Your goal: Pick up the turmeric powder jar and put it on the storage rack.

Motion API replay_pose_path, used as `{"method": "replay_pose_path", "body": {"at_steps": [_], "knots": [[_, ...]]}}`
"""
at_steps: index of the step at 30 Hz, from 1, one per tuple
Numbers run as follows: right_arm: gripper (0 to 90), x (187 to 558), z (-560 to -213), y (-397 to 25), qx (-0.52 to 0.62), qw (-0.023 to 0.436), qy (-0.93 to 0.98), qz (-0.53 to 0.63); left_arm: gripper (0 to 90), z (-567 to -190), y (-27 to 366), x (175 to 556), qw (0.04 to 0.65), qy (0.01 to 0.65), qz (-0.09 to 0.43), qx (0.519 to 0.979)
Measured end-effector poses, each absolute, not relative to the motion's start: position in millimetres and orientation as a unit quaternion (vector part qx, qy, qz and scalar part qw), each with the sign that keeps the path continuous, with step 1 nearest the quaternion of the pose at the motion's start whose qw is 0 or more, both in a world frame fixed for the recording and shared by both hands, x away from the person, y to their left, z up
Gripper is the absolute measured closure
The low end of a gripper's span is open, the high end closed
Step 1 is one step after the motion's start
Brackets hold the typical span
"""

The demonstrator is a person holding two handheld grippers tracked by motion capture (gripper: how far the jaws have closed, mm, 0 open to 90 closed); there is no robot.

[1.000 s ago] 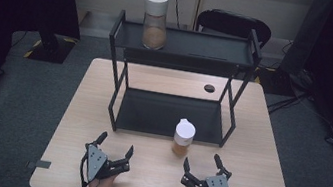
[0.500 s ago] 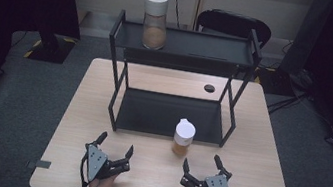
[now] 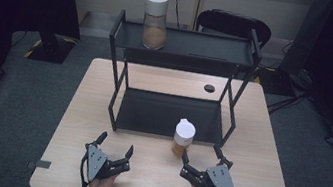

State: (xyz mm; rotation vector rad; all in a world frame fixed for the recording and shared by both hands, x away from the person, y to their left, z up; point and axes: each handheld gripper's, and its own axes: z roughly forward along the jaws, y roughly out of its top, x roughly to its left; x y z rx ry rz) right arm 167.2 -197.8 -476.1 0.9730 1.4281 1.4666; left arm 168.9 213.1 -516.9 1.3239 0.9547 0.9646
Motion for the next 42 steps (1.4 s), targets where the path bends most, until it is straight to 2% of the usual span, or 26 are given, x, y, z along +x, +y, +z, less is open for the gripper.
{"method": "replay_pose_path", "body": {"at_steps": [13, 28, 42], "knots": [[5.4, 192, -460, -179, 0.39, 0.412, 0.604, 0.56, 0.9, -517, 213, 169, 0.583, 0.409, 0.413, 0.567], [17.6, 214, -455, -165, 0.42, 0.38, 0.627, 0.536, 1.2, -517, 213, 169, 0.583, 0.409, 0.413, 0.567], [25.3, 228, -457, -163, 0.434, 0.356, 0.64, 0.525, 1.5, -517, 213, 169, 0.583, 0.409, 0.414, 0.567]]}}
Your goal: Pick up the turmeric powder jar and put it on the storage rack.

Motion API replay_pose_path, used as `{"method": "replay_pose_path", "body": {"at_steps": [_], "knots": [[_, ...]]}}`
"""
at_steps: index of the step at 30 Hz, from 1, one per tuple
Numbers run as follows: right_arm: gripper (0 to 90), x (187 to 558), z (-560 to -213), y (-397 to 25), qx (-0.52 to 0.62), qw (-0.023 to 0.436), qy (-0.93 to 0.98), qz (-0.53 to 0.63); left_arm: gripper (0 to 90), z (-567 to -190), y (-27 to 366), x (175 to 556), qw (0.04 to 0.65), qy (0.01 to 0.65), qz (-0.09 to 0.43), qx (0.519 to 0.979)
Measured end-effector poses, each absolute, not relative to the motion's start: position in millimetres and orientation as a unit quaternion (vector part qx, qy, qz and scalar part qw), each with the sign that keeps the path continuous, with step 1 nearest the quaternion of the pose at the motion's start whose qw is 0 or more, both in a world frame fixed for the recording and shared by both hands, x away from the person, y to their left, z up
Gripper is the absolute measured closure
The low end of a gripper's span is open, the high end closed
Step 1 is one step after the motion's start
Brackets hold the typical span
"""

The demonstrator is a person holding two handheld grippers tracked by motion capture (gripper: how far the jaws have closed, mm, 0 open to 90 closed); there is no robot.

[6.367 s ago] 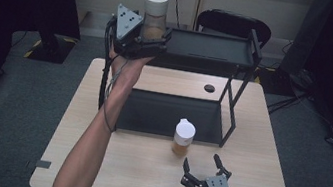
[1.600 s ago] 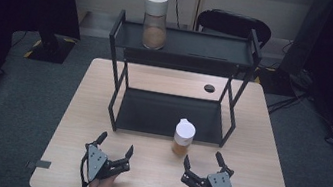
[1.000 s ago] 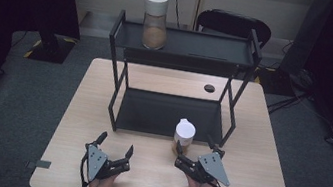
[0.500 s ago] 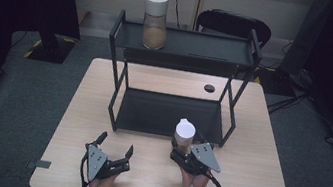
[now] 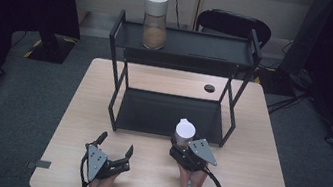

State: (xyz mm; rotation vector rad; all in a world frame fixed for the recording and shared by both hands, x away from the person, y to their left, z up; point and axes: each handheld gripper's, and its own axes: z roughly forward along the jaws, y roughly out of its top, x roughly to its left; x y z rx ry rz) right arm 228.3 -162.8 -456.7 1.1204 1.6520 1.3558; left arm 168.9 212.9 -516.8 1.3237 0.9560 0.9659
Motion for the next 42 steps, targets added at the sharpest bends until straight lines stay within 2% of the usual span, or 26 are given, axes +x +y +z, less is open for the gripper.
{"method": "replay_pose_path", "body": {"at_steps": [10, 42], "knots": [[29.2, 231, -460, -160, 0.438, 0.36, 0.638, 0.521, 1.5, -517, 213, 169, 0.583, 0.409, 0.414, 0.567], [29.7, 214, -449, -165, 0.424, 0.381, 0.624, 0.535, 1.6, -517, 213, 169, 0.583, 0.409, 0.414, 0.567]]}}
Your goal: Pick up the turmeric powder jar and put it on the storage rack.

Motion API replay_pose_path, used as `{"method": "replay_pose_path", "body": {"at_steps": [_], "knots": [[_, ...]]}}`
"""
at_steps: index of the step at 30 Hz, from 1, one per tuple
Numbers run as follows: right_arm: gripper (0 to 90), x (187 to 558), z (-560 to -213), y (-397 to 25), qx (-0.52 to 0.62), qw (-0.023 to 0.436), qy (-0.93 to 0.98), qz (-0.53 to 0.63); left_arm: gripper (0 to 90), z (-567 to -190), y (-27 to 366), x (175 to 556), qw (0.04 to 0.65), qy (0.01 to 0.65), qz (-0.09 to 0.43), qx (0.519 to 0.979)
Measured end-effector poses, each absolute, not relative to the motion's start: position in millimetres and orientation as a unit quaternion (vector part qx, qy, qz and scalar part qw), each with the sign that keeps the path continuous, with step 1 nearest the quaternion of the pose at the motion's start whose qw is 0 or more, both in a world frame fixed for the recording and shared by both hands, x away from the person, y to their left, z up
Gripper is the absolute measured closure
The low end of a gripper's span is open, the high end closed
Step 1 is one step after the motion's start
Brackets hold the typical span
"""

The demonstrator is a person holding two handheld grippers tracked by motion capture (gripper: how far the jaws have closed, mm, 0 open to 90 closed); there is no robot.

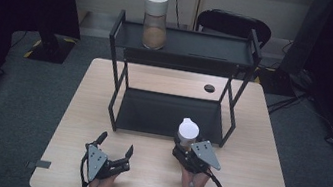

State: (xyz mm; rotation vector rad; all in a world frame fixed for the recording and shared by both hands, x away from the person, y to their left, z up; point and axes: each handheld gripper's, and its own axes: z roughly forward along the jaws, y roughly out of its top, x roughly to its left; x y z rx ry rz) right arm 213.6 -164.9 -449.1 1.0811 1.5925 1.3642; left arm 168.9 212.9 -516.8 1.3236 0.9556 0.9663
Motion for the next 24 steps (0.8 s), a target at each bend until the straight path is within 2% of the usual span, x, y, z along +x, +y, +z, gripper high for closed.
{"method": "replay_pose_path", "body": {"at_steps": [24], "knots": [[29.6, 202, -429, -169, 0.406, 0.397, 0.607, 0.556, 2.0, -517, 213, 169, 0.583, 0.41, 0.414, 0.567]]}}
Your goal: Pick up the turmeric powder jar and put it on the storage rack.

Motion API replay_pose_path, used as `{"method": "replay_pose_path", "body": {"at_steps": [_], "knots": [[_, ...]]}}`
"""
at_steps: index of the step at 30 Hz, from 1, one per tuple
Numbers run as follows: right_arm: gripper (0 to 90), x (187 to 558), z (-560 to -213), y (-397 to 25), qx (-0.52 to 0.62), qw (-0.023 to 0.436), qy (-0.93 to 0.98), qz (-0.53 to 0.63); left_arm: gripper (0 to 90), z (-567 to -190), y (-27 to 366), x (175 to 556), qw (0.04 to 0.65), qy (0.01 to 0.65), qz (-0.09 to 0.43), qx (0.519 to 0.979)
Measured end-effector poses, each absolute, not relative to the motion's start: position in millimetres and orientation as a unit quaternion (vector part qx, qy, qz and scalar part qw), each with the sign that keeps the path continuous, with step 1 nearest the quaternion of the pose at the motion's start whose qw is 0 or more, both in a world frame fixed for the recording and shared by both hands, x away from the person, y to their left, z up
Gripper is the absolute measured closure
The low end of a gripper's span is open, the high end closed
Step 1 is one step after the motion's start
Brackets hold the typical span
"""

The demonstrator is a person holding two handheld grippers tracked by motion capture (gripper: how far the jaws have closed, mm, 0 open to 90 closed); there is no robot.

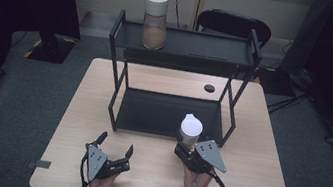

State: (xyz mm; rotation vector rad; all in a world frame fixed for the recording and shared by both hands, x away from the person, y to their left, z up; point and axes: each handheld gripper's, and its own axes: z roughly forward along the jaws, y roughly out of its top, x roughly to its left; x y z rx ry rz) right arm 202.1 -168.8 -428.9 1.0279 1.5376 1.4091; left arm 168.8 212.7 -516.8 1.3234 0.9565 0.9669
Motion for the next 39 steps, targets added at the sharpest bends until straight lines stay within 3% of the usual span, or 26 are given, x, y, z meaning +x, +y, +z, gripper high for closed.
{"method": "replay_pose_path", "body": {"at_steps": [39], "knots": [[29.6, 205, -378, -177, 0.364, 0.425, 0.58, 0.593, 2.2, -517, 213, 169, 0.582, 0.41, 0.414, 0.567]]}}
